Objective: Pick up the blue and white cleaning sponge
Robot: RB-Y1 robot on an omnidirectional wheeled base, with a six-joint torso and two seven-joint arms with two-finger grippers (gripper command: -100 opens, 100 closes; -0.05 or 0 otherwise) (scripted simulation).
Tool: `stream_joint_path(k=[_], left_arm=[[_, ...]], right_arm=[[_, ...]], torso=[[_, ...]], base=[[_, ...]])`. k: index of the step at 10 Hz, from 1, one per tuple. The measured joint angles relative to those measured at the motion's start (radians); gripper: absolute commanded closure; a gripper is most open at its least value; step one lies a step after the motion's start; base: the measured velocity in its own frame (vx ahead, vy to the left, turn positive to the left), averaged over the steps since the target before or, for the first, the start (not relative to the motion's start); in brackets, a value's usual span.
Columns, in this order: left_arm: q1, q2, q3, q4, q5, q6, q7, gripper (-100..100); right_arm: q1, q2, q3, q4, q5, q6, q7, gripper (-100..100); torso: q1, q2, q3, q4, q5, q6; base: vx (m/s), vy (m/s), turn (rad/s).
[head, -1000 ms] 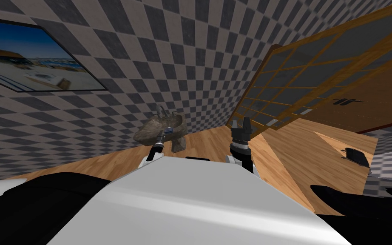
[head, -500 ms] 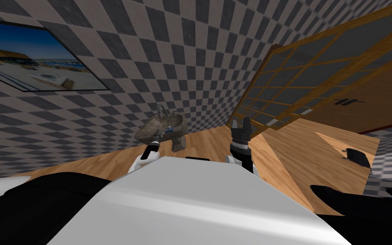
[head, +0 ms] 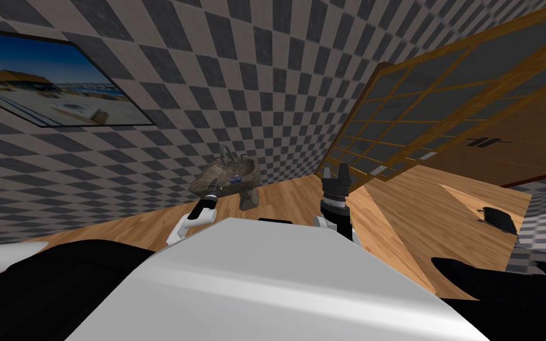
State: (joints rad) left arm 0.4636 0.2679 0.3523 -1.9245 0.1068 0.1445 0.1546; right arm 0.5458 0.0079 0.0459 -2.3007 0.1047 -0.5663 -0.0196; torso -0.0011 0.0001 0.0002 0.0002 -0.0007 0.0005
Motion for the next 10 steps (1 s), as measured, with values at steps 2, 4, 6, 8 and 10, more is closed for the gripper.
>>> stream_joint_path(k=[2,4,6,8,10], left_arm=[[0.006,0.023,0.016,-0.031,0.018,0.054,0.022,-100],[0.011,0.047,0.033,-0.06,0.039,0.108,0.045,-100],[0.019,0.073,0.05,-0.091,0.062,0.163,0.07,-100],[0.02,0.082,0.058,-0.106,0.07,0.21,0.082,-100],[0.025,0.103,0.072,-0.133,0.091,0.261,0.103,-100]], right_arm=[[0.0,0.0,0.0,0.0,0.0,0.0,0.0,0],[0.0,0.0,0.0,0.0,0.0,0.0,0.0,0],[0.0,0.0,0.0,0.0,0.0,0.0,0.0,0],[0.0,0.0,0.0,0.0,0.0,0.0,0.0,0],[0.0,0.0,0.0,0.0,0.0,0.0,0.0,0]], torso=[[0.0,0.0,0.0,0.0,0.0,0.0],[0.0,0.0,0.0,0.0,0.0,0.0],[0.0,0.0,0.0,0.0,0.0,0.0],[0.001,-0.001,-0.001,0.0,0.0,0.0],[0.0,-0.001,-0.001,0.0,0.0,0.0]], base=[[-0.028,-0.014,0.011],[-0.022,-0.01,0.009],[-0.017,-0.012,0.01],[-0.009,-0.005,0.003],[-0.008,-0.01,0.008]])
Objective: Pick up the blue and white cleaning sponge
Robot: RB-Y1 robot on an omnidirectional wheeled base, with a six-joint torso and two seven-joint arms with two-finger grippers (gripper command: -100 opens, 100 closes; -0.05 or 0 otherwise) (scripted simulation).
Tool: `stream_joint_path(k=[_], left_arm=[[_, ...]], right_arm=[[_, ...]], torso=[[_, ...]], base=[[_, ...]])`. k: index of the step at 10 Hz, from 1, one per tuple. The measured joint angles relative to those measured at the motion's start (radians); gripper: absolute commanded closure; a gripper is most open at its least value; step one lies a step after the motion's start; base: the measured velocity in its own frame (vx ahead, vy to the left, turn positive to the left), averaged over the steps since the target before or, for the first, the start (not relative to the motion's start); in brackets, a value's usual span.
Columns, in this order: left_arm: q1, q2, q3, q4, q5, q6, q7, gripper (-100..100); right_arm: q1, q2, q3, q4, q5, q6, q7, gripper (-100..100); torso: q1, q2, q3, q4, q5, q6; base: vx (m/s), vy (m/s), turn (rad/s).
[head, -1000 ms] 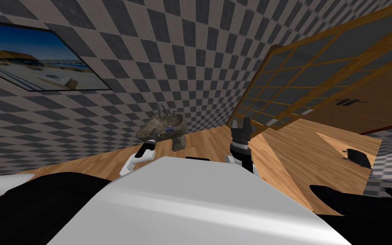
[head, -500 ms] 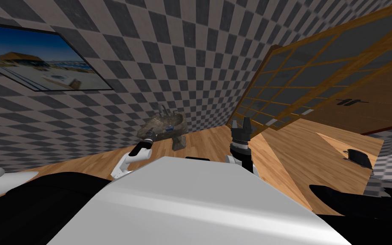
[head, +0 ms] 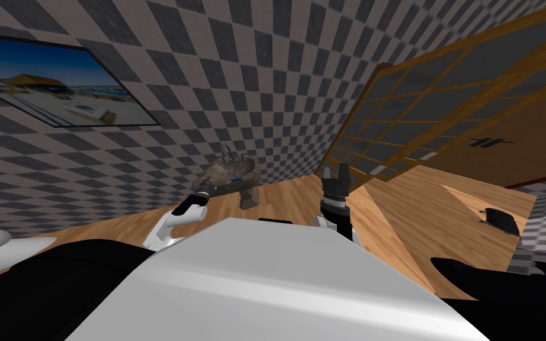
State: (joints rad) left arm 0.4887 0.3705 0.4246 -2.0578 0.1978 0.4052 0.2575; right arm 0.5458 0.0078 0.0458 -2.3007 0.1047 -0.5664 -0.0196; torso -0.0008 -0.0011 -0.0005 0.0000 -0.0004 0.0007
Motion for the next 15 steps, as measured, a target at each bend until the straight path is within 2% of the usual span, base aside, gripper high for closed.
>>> stream_joint_path(k=[1,3,7,8,10,13,15], left_arm=[[0.005,0.01,0.01,-0.03,0.013,0.033,0.014,-100],[0.003,0.036,0.026,-0.049,0.039,0.09,0.038,-100],[0.006,0.065,0.046,-0.086,0.075,0.192,0.072,-100],[0.013,0.082,0.058,-0.106,0.098,0.221,0.087,-100],[0.011,0.087,0.062,-0.118,0.107,0.272,0.1,-100],[0.011,0.117,0.079,-0.151,0.153,0.355,0.134,-100],[0.011,0.127,0.086,-0.164,0.169,0.409,0.149,-100]], right_arm=[[0.0,0.0,0.0,0.0,0.0,0.0,0.0,0],[0.0,0.0,0.0,0.0,0.0,0.0,0.0,0],[0.0,0.0,0.0,0.0,0.0,0.0,0.0,0],[0.0,0.0,0.0,0.0,0.0,0.0,0.0,0],[0.0,0.0,0.0,0.0,0.0,0.0,0.0,0],[0.0,0.0,0.0,0.0,0.0,0.0,0.0,0],[0.0,0.0,0.0,0.0,0.0,0.0,0.0,0]], torso=[[0.0,0.0,0.0,0.0,0.0,0.0],[0.0,0.0,0.0,0.0,0.0,0.0],[0.0,-0.001,-0.001,0.0,0.0,0.0],[0.0,-0.002,-0.001,0.0,0.0,0.0],[0.0,-0.001,-0.001,0.0,0.0,0.0],[0.0,-0.003,-0.002,-0.001,0.0,0.0],[0.001,-0.002,-0.001,-0.001,0.0,0.0]], base=[[-0.006,-0.009,0.006],[-0.002,-0.008,0.004],[0.008,-0.003,0.002],[0.015,-0.003,0.002],[0.014,-0.001,-0.001],[0.034,0.0,-0.003],[0.024,-0.001,-0.004]])
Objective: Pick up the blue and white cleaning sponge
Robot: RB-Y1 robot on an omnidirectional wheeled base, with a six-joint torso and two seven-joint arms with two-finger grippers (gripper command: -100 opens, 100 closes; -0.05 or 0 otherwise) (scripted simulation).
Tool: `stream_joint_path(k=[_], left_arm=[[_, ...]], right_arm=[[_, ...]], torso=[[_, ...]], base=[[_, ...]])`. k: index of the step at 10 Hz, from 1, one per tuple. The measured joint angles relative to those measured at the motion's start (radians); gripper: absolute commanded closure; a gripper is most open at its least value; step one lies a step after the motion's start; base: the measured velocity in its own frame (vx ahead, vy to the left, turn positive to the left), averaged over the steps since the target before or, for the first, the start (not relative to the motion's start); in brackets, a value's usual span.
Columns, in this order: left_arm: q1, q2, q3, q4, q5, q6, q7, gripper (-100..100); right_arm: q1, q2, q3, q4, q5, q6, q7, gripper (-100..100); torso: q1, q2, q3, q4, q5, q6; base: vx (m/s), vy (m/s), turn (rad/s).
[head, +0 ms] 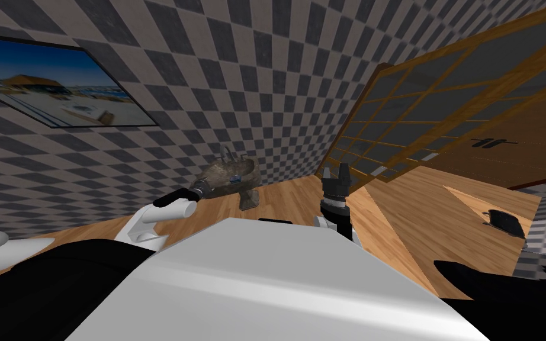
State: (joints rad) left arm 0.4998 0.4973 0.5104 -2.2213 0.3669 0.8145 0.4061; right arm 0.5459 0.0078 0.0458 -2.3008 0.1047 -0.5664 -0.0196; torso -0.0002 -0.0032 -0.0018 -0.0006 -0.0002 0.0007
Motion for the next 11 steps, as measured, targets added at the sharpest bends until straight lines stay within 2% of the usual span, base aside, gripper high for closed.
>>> stream_joint_path(k=[11], left_arm=[[0.002,0.068,0.036,-0.081,0.162,0.296,0.101,-100]], right_arm=[[0.0,0.0,0.0,0.0,0.0,0.0,0.0,0]], torso=[[0.001,-0.002,-0.001,0.0,0.0,0.0]], base=[[0.05,0.006,-0.007]])
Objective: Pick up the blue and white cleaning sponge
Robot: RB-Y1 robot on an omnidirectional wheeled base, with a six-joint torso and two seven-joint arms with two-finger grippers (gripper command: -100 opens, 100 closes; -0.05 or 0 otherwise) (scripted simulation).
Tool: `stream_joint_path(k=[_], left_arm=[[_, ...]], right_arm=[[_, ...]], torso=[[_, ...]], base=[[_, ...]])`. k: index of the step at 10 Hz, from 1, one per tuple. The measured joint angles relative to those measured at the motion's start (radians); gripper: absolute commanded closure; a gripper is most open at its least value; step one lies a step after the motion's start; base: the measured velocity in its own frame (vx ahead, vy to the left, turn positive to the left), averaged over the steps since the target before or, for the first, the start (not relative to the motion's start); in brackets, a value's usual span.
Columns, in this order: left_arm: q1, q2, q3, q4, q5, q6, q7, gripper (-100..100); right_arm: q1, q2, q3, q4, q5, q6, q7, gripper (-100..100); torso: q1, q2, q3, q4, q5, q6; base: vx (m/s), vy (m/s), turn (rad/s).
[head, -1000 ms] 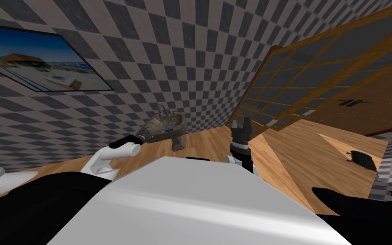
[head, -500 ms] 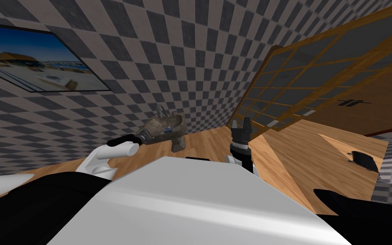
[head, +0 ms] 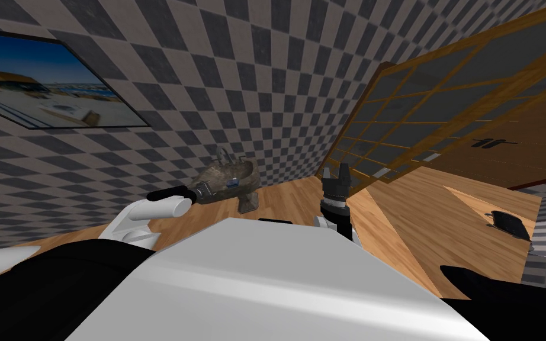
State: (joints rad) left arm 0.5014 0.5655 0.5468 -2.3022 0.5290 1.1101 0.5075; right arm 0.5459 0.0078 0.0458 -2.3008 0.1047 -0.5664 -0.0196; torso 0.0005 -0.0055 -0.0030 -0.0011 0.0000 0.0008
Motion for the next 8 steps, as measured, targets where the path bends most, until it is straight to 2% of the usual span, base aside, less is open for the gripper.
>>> stream_joint_path(k=[5,6,8], left_arm=[[-0.002,0.026,0.014,-0.028,0.093,0.138,0.046,-100],[-0.002,0.027,0.014,-0.032,0.095,0.157,0.049,-100],[-0.006,0.035,0.015,-0.037,0.128,0.206,0.063,-100]], right_arm=[[0.0,0.0,0.0,0.0,0.0,0.0,0.0,0],[0.0,0.0,0.0,0.0,0.0,0.0,0.0,0],[0.0,0.0,0.0,0.0,0.0,0.0,0.0,0]], torso=[[0.0,-0.001,-0.001,0.0,0.0,0.0],[0.0,0.0,0.0,0.0,0.0,0.0],[0.0,-0.001,-0.001,0.0,0.0,0.0]], base=[[0.069,0.008,-0.01],[0.076,0.022,-0.014],[0.087,0.011,-0.017]])
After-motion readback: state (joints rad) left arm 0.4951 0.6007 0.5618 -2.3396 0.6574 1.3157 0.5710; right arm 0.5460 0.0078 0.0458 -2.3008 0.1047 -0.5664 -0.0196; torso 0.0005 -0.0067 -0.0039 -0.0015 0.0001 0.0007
